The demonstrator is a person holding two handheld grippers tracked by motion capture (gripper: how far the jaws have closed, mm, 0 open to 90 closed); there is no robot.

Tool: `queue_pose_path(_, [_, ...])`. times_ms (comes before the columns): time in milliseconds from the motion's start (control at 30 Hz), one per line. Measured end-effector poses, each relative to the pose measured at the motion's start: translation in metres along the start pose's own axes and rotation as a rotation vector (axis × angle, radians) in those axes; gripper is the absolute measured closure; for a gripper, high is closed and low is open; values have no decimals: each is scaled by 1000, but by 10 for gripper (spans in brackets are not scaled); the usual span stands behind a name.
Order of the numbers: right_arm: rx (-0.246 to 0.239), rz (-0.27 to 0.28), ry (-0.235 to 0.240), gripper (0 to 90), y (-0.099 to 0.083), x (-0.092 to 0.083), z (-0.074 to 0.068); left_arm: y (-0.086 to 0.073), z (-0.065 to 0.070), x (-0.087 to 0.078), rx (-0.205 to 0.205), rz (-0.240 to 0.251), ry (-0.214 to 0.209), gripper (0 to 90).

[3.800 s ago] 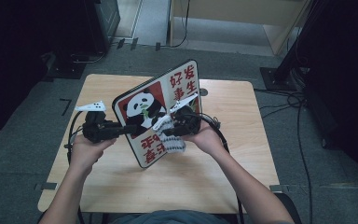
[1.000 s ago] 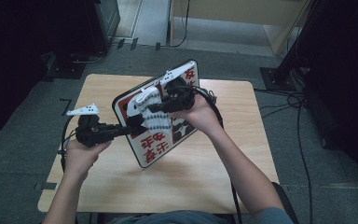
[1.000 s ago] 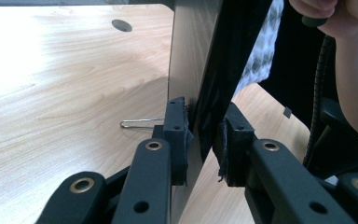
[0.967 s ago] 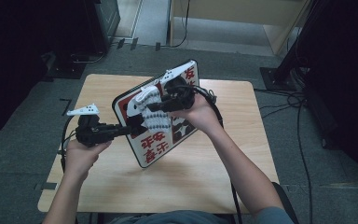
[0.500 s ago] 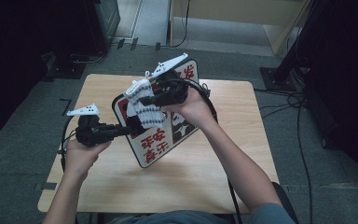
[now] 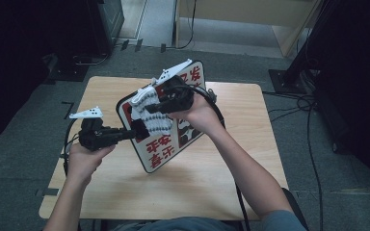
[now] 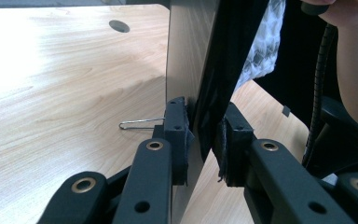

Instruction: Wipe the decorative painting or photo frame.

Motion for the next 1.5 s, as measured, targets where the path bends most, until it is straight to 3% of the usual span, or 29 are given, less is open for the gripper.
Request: queue_pose_path(1500, [44, -76, 27, 776, -54, 25, -14, 0, 2, 1, -1, -15, 5, 767])
Point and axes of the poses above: each handheld gripper's, and its own axes: x roughly forward along the jaws, y roughly out of its top, z roughly to its right, the point moved 10 cm from there along x, roughly forward along the jaws, and after that the axes turned 8 degrees about -x, right-handed, at the moved point
